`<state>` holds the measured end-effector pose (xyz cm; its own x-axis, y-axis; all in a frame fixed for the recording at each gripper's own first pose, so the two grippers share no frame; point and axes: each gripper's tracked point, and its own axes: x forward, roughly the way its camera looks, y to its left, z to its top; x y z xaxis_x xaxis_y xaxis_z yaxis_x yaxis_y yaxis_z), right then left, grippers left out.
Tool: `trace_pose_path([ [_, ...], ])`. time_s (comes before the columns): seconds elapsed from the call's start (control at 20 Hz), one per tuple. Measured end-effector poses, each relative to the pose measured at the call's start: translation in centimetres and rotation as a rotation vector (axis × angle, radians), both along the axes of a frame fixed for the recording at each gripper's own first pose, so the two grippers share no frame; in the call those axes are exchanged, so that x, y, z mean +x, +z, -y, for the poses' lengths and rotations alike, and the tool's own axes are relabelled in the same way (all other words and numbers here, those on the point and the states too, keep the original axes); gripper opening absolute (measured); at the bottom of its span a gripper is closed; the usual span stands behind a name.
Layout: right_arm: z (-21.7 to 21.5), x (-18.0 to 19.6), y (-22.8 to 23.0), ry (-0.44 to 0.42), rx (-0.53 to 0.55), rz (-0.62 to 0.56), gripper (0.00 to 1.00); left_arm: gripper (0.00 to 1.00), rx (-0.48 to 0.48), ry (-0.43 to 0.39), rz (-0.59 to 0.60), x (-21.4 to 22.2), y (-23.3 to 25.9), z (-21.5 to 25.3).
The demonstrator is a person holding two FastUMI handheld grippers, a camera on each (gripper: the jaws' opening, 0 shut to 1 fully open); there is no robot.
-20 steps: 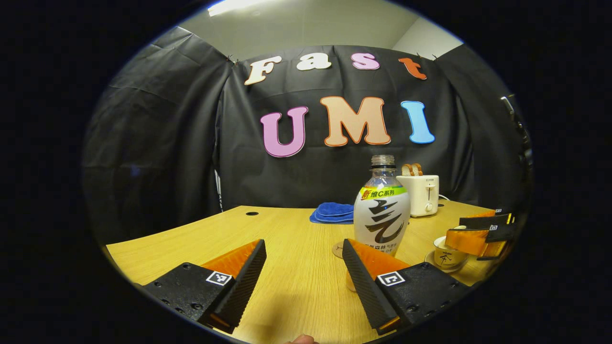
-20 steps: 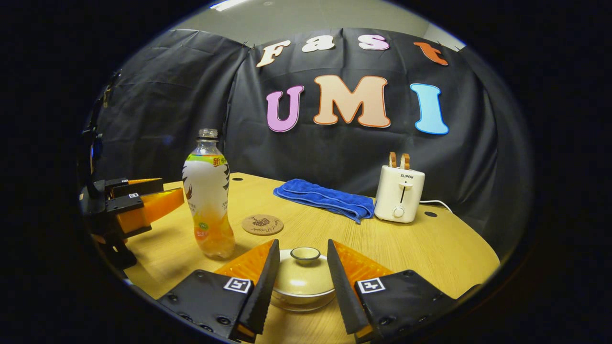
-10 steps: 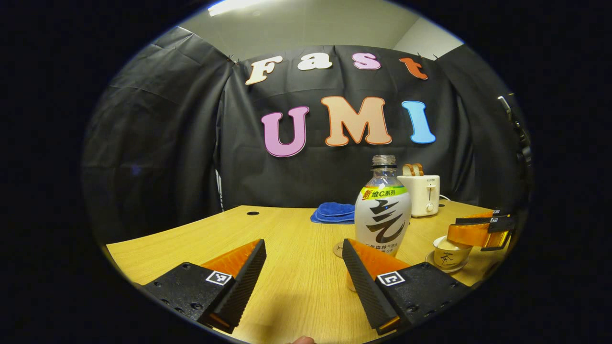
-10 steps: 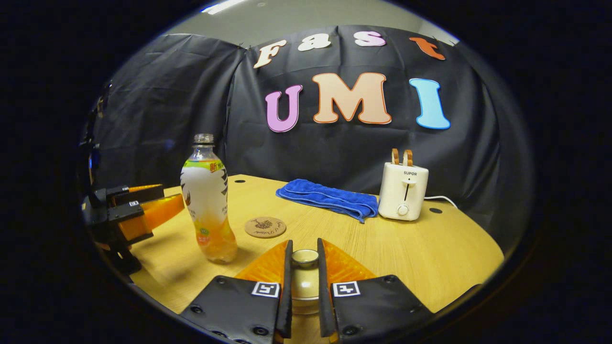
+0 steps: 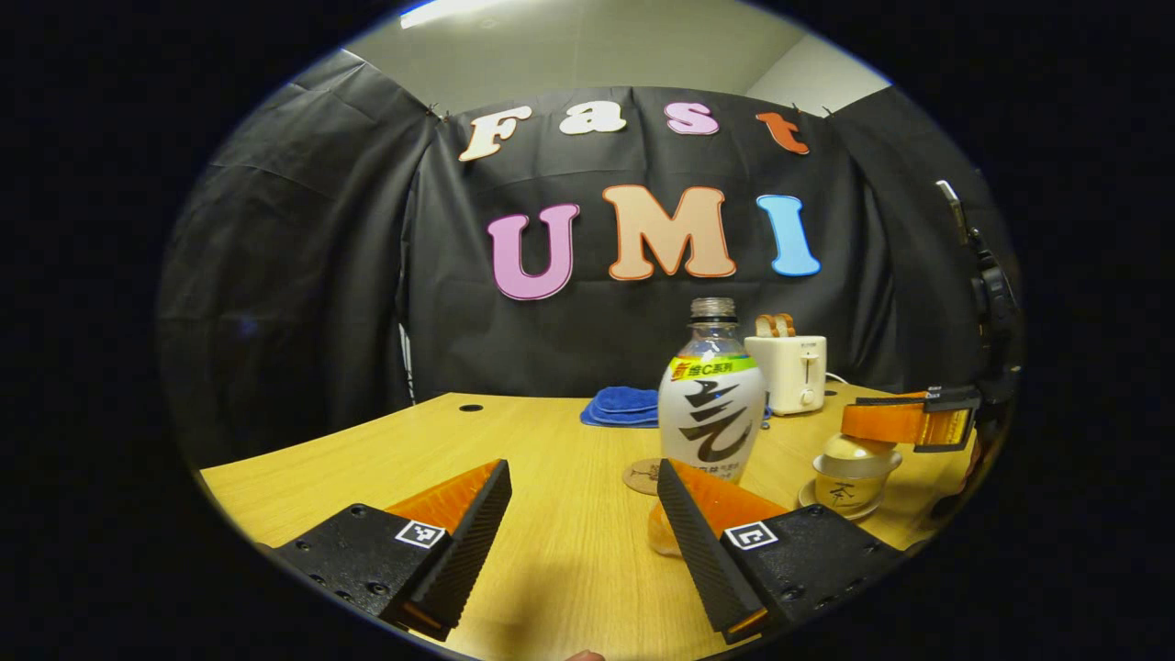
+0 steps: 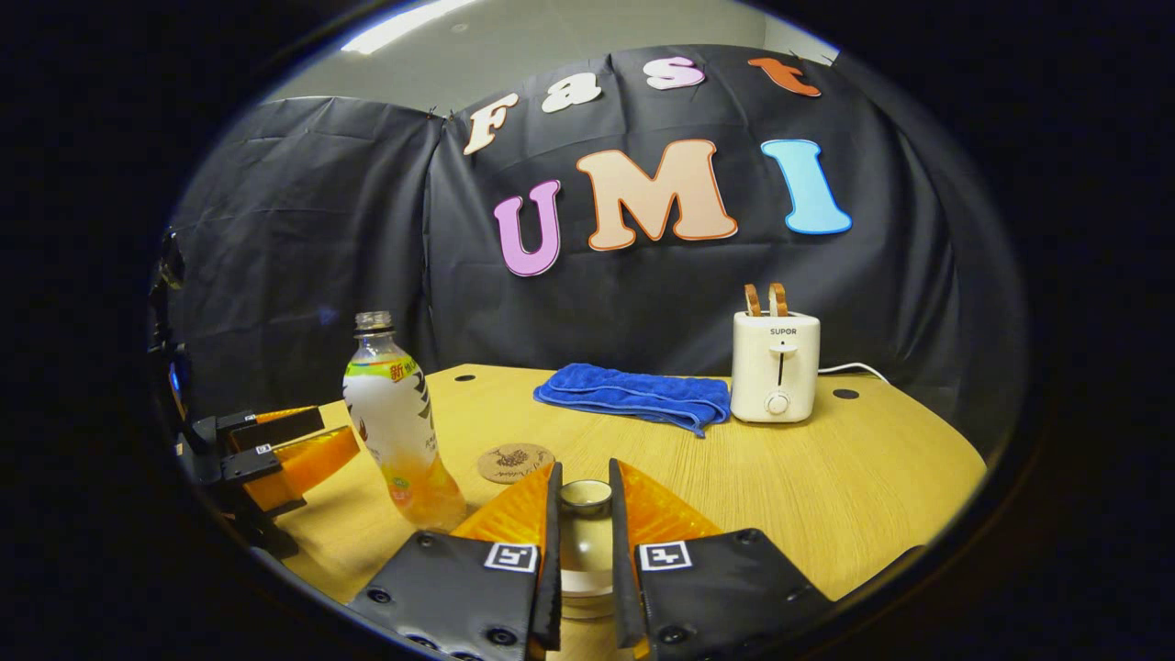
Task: Open the teacup lid with one hand, grasp the water bottle and pour water into the teacup with the other hand; after pouring, place the water bottle on the coaster and then close the teacup lid.
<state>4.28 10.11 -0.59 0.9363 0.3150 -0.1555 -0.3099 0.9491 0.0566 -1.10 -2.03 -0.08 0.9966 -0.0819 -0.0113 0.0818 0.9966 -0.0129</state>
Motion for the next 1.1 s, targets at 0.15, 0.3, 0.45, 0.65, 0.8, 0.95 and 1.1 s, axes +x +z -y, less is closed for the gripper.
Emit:
trace_pose_path([
  [0.15, 0.1, -0.3, 0.7, -0.001, -0.006, 0.013, 0.26, 0.94, -0.003, -0.059, -0.014, -0.3, -0.2, 1.4],
  [0.3, 0.5, -0.8, 1.7, -0.003, -0.019, 0.044, 0.26, 0.94, 0.002, -0.114, -0.045, -0.4, -0.7, 3.1],
  [0.45, 0.8, -1.2, 2.4, -0.001, -0.017, 0.055, 0.25, 0.94, -0.003, -0.157, -0.053, -0.4, -0.7, 4.4],
  [0.65, 1.5, -1.5, 2.9, -0.008, -0.008, 0.063, 0.27, 0.94, 0.011, -0.214, -0.095, 0.5, -1.5, 6.2],
  [0.8, 2.2, -1.8, 3.1, -0.018, -0.009, 0.072, 0.25, 0.94, 0.012, -0.242, -0.107, 1.0, -1.6, 7.0],
  [0.95, 3.0, -2.0, 3.5, -0.029, -0.005, 0.077, 0.26, 0.93, 0.014, -0.263, -0.109, 1.8, -1.6, 8.0],
  [1.1, 4.0, -2.3, 3.7, -0.040, 0.000, 0.082, 0.25, 0.84, 0.023, -0.230, -0.139, 2.6, -2.2, 7.5],
])
